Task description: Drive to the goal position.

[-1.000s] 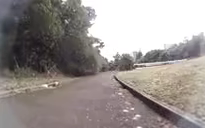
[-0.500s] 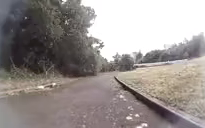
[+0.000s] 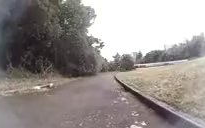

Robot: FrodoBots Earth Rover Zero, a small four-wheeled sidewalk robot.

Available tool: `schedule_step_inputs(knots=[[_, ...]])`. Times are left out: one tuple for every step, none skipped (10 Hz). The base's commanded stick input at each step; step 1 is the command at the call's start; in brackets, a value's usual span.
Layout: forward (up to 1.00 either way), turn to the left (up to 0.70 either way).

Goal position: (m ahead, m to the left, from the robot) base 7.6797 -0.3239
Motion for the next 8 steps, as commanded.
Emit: schedule_step_inputs(knots=[[0.45, 0.0], [0.45, 0.0], [0.45, 0.0], [0.45, 0.0], [0.45, 0.0], [0.45, 0.0], [0.45, 0.0], [0.45, 0.0]])
